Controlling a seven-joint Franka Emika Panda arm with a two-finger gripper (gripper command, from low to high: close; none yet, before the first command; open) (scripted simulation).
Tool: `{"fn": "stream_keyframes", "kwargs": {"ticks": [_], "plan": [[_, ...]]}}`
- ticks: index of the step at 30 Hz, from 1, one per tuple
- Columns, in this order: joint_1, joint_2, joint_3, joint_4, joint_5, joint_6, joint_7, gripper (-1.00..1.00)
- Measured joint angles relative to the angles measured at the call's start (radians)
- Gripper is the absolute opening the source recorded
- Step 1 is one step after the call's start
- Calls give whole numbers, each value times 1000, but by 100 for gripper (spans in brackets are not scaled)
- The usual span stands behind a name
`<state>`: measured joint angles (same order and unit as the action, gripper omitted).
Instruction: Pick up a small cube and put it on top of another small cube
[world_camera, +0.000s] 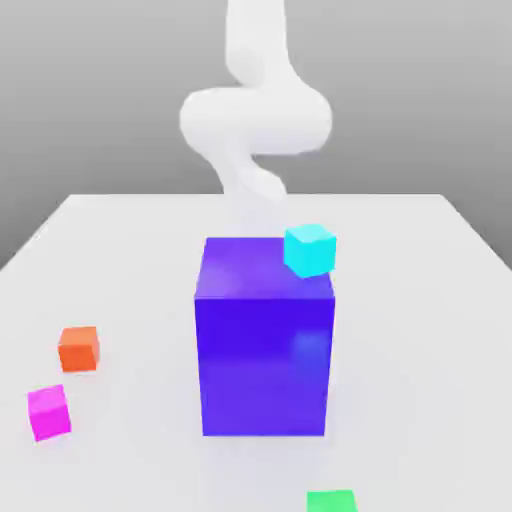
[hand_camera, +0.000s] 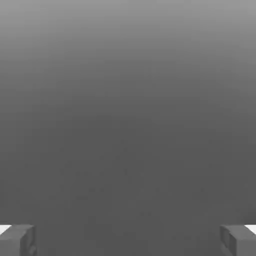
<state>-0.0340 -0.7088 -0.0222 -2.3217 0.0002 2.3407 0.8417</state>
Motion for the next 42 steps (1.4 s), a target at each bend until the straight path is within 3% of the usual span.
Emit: {"fn": "stream_keyframes", "kwargs": {"ticks": [14,24,30,31,37,42], "plan": [[-190,512,-143,-123,32,231,213,0],[-337,880,-225,-208,129,391,310,0],[-428,1098,-140,-182,237,542,251,0],[-441,1119,-125,-178,243,558,247,-100],[-447,1130,-118,-175,246,568,245,-100],[-401,994,-181,-206,169,463,303,-100]]}}
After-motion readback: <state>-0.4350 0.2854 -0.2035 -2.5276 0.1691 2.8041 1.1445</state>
